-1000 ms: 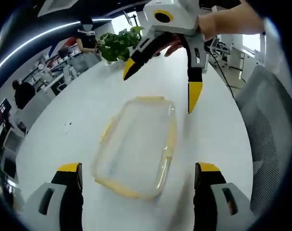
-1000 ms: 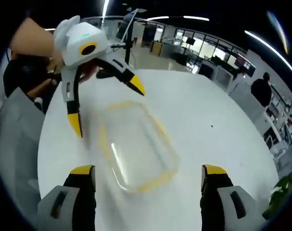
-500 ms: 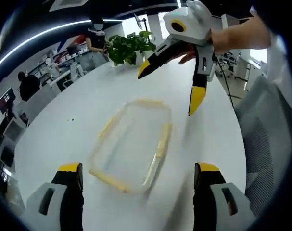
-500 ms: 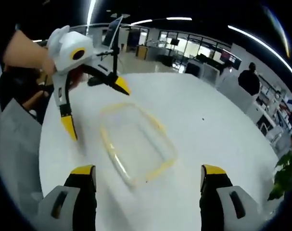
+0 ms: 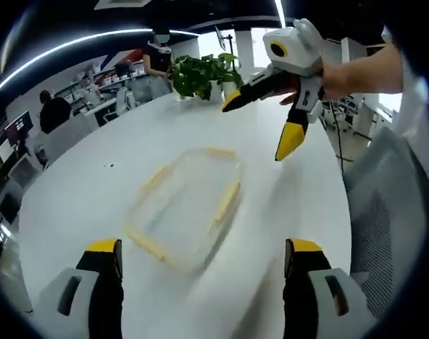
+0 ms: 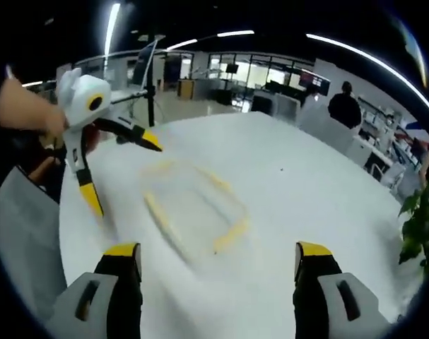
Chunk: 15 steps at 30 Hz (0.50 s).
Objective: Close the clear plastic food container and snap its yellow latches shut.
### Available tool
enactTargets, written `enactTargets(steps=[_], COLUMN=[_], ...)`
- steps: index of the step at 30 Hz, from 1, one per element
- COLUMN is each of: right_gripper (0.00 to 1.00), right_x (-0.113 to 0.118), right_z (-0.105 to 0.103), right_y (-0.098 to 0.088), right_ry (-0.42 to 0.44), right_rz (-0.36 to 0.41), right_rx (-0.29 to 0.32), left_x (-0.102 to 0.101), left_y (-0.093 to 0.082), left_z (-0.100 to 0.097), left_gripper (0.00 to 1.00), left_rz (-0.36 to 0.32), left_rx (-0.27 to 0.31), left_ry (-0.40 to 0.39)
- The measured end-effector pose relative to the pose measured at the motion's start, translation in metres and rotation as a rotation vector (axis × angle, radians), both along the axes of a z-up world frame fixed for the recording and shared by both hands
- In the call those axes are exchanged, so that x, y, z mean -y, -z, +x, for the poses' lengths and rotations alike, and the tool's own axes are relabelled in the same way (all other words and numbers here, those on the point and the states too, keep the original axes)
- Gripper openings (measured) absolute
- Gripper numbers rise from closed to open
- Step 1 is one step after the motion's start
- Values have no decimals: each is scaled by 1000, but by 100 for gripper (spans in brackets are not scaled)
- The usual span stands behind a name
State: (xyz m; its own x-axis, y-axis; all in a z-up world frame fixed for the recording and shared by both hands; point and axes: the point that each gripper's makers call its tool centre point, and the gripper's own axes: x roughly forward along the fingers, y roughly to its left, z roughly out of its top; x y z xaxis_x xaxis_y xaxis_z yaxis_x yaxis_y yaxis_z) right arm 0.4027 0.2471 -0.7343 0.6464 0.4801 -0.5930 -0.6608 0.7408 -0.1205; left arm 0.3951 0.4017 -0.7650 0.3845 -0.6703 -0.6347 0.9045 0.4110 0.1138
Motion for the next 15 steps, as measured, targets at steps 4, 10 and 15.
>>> enactTargets(steps=[4,10,15], right_gripper=[89,89,89], right_x=[4,9,11], right_z=[-6,-15,-22], right_y=[-1,-1,-1], right_ry=[12,15,22], right_rz=[8,8,17], right_rx=[8,8,14], left_x=[-5,-10,-12], left_y=[3,3,2], left_z=[-7,-13,-17], left_gripper=[96,96,96], left_rz=[-11,-27,-44], left_rx=[-15,-23,-27], left_ry=[-20,-48,-64])
